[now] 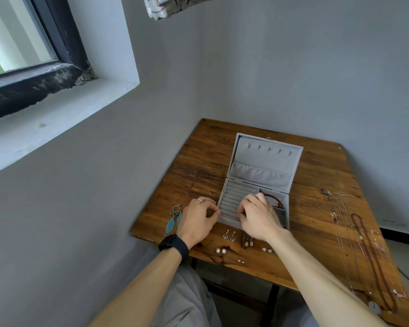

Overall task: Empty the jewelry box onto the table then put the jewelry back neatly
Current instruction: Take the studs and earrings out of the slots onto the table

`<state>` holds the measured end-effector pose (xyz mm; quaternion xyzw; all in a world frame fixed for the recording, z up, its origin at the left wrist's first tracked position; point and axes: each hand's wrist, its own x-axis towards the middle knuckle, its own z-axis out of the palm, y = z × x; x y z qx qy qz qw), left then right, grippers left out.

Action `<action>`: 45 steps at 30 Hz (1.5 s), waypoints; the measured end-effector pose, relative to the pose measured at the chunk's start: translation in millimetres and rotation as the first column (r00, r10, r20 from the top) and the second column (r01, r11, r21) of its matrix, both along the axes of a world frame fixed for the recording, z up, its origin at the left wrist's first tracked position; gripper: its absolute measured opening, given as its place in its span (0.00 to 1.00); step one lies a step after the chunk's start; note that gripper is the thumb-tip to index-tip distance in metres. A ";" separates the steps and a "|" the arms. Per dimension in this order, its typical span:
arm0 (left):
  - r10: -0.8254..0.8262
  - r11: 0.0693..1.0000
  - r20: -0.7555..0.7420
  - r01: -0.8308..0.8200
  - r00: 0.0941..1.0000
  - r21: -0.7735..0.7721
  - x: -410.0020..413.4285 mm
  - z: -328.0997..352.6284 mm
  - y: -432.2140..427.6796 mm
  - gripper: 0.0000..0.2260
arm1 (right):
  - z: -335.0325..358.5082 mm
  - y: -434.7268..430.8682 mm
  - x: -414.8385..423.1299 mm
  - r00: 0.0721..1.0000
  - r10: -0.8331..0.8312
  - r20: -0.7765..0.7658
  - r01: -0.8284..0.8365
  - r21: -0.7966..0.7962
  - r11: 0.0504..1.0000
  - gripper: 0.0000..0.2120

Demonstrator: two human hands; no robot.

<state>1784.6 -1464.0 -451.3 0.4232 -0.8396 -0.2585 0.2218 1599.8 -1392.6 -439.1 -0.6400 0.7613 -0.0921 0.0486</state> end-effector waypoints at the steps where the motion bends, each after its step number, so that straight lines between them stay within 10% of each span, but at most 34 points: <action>1: 0.001 1.000 -0.016 -0.001 1.000 -0.006 1.7 1.9 1.1 0.08 | 1.3 3.9 -0.7 0.999 -0.009 0.042 0.010 -0.038 0.999 0.07; 8: -0.134 0.979 -0.112 0.114 0.985 -0.167 0.1 5.0 44.2 0.04 | -5.7 105.0 8.3 0.931 -0.132 0.341 0.257 -0.355 0.899 0.03; 22: -0.243 0.917 0.230 0.300 0.943 -0.263 -27.9 -31.6 103.2 0.06 | -61.3 156.8 24.5 0.901 -0.249 0.354 0.352 -0.263 0.898 0.01; 45: -0.234 0.927 0.275 0.299 0.932 -0.227 -28.2 -23.6 104.9 0.06 | -74.6 158.1 30.3 0.813 -0.293 0.503 0.489 -0.318 0.812 0.05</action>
